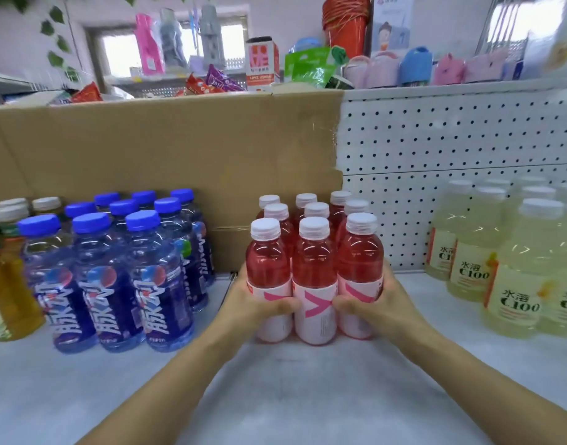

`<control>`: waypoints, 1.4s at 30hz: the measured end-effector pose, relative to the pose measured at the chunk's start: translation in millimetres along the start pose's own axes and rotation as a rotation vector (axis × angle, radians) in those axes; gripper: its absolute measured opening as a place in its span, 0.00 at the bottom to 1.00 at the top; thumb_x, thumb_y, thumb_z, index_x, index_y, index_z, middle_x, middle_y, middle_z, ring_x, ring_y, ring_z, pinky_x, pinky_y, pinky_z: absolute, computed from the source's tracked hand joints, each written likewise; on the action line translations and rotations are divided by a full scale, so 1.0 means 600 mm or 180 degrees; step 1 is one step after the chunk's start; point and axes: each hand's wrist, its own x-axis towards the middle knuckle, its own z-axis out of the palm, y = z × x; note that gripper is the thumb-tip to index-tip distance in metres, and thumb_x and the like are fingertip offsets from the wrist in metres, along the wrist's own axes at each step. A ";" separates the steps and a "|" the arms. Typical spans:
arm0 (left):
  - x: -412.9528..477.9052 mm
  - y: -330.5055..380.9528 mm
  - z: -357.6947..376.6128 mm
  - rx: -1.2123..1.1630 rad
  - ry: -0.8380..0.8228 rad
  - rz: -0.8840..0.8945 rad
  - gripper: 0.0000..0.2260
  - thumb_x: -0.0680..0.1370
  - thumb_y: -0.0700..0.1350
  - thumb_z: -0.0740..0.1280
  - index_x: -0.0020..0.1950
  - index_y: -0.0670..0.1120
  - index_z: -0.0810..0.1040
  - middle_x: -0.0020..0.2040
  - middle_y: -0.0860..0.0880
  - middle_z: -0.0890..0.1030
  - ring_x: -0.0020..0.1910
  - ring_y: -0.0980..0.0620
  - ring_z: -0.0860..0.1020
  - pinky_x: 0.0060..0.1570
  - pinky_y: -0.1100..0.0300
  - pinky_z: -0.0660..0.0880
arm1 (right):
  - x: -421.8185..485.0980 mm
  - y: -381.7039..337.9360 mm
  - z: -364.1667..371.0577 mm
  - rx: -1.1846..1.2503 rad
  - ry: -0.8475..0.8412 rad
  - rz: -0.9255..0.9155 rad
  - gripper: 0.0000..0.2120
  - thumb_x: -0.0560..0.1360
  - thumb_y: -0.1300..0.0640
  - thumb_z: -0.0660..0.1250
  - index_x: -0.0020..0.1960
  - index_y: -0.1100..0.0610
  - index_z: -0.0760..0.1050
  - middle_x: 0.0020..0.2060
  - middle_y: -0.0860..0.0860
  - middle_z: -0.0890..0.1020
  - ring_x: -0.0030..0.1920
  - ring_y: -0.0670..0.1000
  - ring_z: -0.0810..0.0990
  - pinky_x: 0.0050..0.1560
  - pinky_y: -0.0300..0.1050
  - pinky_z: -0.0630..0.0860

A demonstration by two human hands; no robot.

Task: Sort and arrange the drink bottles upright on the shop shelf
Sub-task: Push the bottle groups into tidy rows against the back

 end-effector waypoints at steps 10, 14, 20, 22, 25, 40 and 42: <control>0.000 -0.012 -0.002 0.0210 0.0140 0.0032 0.43 0.58 0.44 0.85 0.69 0.59 0.70 0.57 0.57 0.84 0.54 0.58 0.83 0.48 0.62 0.82 | 0.009 0.014 -0.005 -0.0173 -0.0141 0.0129 0.39 0.58 0.58 0.85 0.65 0.49 0.71 0.53 0.44 0.85 0.52 0.45 0.84 0.45 0.34 0.79; 0.001 -0.021 0.000 0.0268 0.0287 0.0188 0.45 0.58 0.45 0.86 0.70 0.59 0.68 0.57 0.58 0.83 0.55 0.59 0.83 0.45 0.67 0.79 | 0.005 0.015 -0.013 -0.0328 -0.0244 0.0143 0.42 0.57 0.57 0.85 0.65 0.44 0.68 0.51 0.37 0.84 0.51 0.40 0.84 0.44 0.29 0.78; 0.006 -0.030 0.010 0.0313 0.0549 0.0226 0.52 0.50 0.55 0.84 0.70 0.59 0.65 0.53 0.66 0.81 0.50 0.69 0.80 0.38 0.76 0.75 | 0.008 0.024 -0.018 -0.0607 -0.0229 0.0070 0.42 0.63 0.63 0.82 0.70 0.47 0.65 0.51 0.32 0.81 0.52 0.35 0.81 0.45 0.26 0.75; 0.007 -0.029 0.012 0.0410 0.0592 0.0250 0.51 0.52 0.54 0.84 0.71 0.59 0.64 0.55 0.62 0.80 0.52 0.70 0.79 0.38 0.76 0.75 | 0.007 0.025 -0.014 -0.0601 -0.0212 0.0053 0.42 0.64 0.62 0.82 0.70 0.49 0.64 0.51 0.33 0.81 0.52 0.36 0.81 0.45 0.26 0.76; 0.001 -0.026 0.016 0.0442 0.0644 0.0372 0.49 0.57 0.48 0.85 0.73 0.57 0.63 0.59 0.60 0.79 0.53 0.68 0.79 0.47 0.70 0.79 | 0.003 0.022 -0.008 -0.0503 -0.0113 0.0005 0.46 0.62 0.61 0.83 0.72 0.52 0.62 0.52 0.36 0.82 0.53 0.37 0.82 0.47 0.28 0.76; -0.031 -0.006 0.021 0.0822 0.0602 0.0523 0.60 0.58 0.51 0.85 0.79 0.57 0.49 0.75 0.51 0.66 0.73 0.54 0.68 0.70 0.46 0.70 | -0.023 -0.009 0.013 -0.0840 0.0143 0.0091 0.56 0.60 0.57 0.84 0.77 0.51 0.52 0.61 0.39 0.74 0.58 0.32 0.77 0.58 0.32 0.75; -0.043 0.013 0.012 0.1269 0.0796 0.0536 0.62 0.56 0.59 0.82 0.80 0.58 0.45 0.79 0.51 0.56 0.78 0.54 0.59 0.75 0.44 0.62 | -0.031 -0.026 -0.002 -0.1007 -0.0049 0.0222 0.55 0.62 0.57 0.83 0.77 0.52 0.51 0.64 0.39 0.72 0.59 0.29 0.74 0.58 0.29 0.74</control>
